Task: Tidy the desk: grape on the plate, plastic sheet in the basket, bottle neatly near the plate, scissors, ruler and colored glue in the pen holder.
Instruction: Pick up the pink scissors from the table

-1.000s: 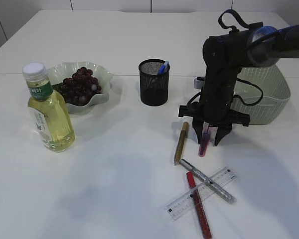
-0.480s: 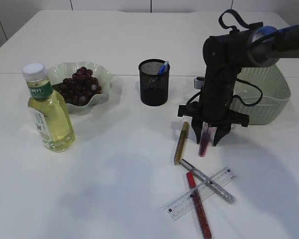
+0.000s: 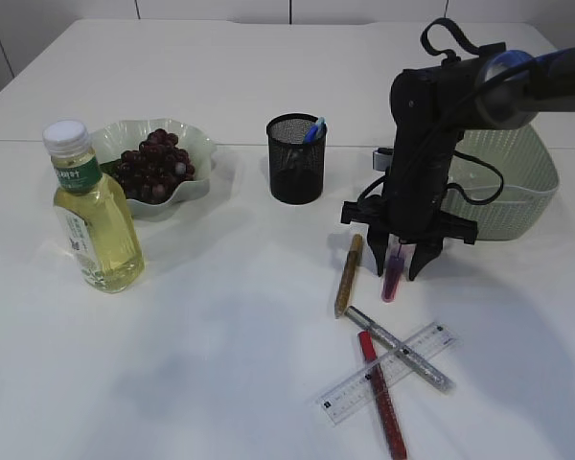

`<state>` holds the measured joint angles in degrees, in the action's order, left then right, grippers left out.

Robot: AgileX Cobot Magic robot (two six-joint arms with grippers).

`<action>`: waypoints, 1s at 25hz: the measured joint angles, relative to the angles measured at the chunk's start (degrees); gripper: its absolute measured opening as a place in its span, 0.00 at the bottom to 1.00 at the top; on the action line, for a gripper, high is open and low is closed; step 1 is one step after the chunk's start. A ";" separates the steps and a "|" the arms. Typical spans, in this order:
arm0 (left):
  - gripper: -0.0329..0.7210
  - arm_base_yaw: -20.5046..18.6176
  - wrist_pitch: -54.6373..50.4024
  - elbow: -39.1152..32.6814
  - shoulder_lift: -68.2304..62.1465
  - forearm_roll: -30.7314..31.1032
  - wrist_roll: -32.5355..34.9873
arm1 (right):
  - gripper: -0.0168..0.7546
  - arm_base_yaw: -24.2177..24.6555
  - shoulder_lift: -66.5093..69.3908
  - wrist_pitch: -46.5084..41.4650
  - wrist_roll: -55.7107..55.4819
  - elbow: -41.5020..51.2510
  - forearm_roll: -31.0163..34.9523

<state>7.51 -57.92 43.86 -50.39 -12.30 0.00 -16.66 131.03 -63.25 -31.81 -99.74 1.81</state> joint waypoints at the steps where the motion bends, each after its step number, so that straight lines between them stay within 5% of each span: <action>1: 0.45 0.00 0.00 0.00 0.00 0.00 0.00 | 0.47 0.00 0.00 0.04 0.00 0.00 0.11; 25: 0.45 0.00 0.00 0.00 0.00 0.00 0.00 | 0.47 0.00 0.00 0.81 0.00 0.00 0.31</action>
<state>7.51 -57.92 43.86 -50.39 -12.30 0.00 -16.66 131.03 -62.45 -31.81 -99.74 2.12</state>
